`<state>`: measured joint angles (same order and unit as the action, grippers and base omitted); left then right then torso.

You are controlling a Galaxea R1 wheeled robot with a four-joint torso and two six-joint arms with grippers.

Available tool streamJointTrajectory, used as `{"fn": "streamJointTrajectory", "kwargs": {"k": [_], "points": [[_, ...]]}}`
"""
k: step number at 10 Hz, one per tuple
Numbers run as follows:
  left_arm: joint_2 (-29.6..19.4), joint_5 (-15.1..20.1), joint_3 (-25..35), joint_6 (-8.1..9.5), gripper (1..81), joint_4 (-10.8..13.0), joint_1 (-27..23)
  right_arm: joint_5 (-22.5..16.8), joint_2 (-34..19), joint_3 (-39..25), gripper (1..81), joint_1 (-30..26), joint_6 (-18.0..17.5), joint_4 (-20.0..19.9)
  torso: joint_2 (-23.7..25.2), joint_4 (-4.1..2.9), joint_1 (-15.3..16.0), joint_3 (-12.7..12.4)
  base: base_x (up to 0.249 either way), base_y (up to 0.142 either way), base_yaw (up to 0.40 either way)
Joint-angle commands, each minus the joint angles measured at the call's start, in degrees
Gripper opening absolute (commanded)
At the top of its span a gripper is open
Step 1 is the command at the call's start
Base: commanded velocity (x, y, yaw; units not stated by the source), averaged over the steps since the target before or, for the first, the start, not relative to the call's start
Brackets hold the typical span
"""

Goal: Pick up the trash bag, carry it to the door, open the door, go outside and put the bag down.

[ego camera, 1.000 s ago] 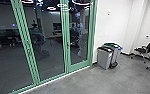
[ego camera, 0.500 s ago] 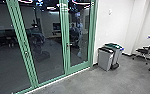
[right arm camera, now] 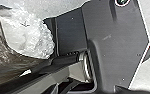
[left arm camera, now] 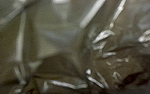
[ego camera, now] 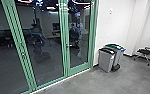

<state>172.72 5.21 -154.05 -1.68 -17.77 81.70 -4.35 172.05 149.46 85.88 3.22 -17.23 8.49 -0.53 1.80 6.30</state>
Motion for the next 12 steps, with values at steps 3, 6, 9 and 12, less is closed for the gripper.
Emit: {"fn": "streamJointTrajectory", "kwargs": {"k": [3,6,9,12], "points": [[-0.09,3.06,0.24,-0.51,1.0,0.28,-3.52,-3.73,0.34,-0.32,81.1,-3.04,0.21,0.61,0.00,0.00,0.00,0.00,0.173,0.000,0.000],[0.00,3.06,0.24,-0.51,1.0,0.37,-3.52,-3.73,0.34,-0.32,81.1,-3.12,0.21,0.61,0.00,0.00,0.00,0.00,0.172,0.000,0.000],[0.00,3.06,0.24,-0.51,1.0,0.37,-3.52,-3.65,0.52,-0.32,81.1,-3.12,0.21,0.88,0.00,0.00,0.00,0.00,0.173,0.000,0.000],[0.00,3.06,0.24,-0.51,1.0,0.37,-3.52,-3.65,0.52,-0.23,81.1,-3.04,0.21,0.88,0.00,0.00,0.00,0.00,0.173,0.000,0.000]]}}
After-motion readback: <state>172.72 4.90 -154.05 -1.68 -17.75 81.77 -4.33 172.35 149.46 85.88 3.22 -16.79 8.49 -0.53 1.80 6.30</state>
